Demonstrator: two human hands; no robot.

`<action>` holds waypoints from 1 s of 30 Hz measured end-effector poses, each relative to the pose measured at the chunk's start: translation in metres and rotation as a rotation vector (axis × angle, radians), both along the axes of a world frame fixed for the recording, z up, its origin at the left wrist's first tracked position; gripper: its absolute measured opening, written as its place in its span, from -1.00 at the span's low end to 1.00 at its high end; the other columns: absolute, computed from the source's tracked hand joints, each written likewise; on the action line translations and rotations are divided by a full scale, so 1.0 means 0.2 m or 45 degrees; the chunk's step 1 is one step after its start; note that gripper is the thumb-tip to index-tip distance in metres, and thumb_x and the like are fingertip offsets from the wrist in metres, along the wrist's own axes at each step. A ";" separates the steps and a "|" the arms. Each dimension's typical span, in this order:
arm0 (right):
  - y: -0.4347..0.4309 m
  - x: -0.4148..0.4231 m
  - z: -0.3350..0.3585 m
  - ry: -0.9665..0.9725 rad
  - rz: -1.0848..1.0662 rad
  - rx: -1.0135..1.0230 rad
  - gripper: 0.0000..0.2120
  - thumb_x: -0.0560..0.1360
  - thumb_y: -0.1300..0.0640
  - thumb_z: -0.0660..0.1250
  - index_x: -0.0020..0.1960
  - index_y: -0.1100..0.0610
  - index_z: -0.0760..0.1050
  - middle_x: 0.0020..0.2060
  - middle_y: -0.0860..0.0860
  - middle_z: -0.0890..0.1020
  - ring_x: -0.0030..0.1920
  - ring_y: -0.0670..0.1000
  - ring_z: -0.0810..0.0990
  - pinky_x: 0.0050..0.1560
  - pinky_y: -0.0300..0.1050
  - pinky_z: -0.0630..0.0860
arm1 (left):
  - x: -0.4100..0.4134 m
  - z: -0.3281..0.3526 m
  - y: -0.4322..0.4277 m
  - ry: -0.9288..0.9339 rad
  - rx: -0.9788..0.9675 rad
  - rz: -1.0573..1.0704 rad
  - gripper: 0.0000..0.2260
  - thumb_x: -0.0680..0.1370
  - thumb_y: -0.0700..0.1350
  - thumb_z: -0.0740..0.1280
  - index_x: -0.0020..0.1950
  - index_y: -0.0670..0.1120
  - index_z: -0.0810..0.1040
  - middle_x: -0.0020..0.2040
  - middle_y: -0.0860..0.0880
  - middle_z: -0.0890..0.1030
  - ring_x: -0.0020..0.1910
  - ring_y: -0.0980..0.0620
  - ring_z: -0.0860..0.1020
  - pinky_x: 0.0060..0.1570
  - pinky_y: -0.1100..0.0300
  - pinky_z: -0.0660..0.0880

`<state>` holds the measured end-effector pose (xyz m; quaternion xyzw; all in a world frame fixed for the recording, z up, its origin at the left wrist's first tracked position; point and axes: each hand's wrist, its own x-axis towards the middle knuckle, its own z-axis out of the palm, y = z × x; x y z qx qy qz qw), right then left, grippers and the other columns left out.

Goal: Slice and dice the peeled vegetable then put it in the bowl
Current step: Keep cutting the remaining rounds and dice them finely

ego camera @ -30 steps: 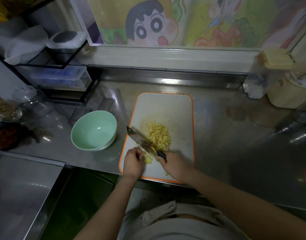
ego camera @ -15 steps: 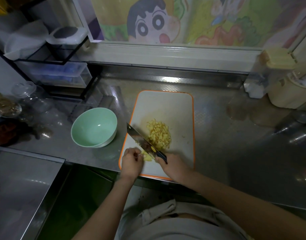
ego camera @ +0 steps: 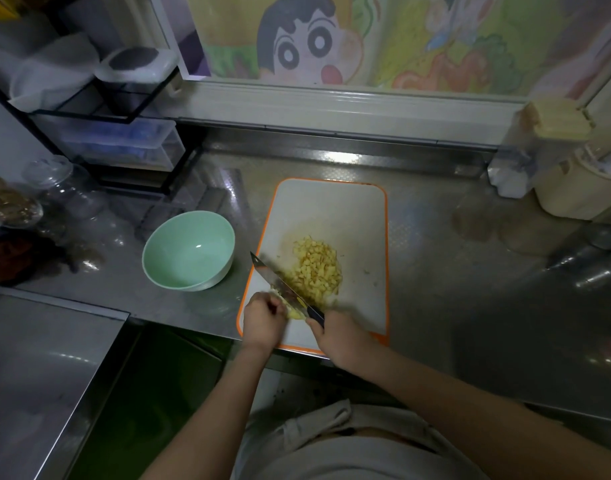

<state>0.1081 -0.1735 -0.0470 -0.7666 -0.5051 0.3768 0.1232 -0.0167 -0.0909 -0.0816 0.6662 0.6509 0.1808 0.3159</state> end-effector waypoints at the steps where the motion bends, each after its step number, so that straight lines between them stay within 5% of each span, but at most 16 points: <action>1: 0.00 -0.01 0.00 -0.026 0.001 0.001 -0.61 0.60 -0.11 0.09 0.03 0.20 0.46 -0.08 0.17 0.58 -0.08 0.17 0.59 -0.11 -0.02 0.50 | 0.00 0.00 0.00 0.001 0.001 0.000 -0.96 0.45 -0.25 0.34 -0.20 -0.14 0.52 -0.18 -0.06 0.54 -0.21 0.01 0.47 -0.33 0.33 0.18; 15: 0.00 -0.04 -0.02 0.032 -0.047 -0.009 -0.63 0.61 -0.09 0.11 0.05 0.22 0.46 -0.11 0.17 0.55 -0.05 0.18 0.58 -0.20 -0.12 0.38 | 0.00 -0.02 0.00 -0.007 -0.004 0.015 -0.97 0.47 -0.22 0.33 -0.16 -0.18 0.53 -0.14 -0.11 0.58 -0.19 -0.05 0.50 -0.34 0.31 0.18; 25: 0.04 0.05 0.00 0.187 -0.028 0.094 -0.63 0.61 -0.03 0.13 -0.03 0.28 0.49 -0.30 0.12 0.49 -0.29 0.06 0.47 -0.25 -0.12 0.36 | -0.01 0.00 -0.02 0.002 0.071 -0.085 -0.91 0.47 -0.24 0.34 -0.22 -0.10 0.51 -0.16 -0.02 0.43 -0.21 -0.01 0.45 -0.30 0.32 0.17; 30: 0.03 0.04 0.01 0.181 -0.028 0.187 -0.60 0.61 -0.04 0.14 -0.10 0.29 0.48 -0.35 0.12 0.46 -0.31 0.08 0.50 -0.28 -0.11 0.36 | -0.04 -0.02 -0.03 -0.100 0.023 -0.060 -0.96 0.44 -0.20 0.37 -0.20 -0.10 0.53 -0.13 -0.07 0.54 -0.23 -0.01 0.52 -0.18 0.25 0.38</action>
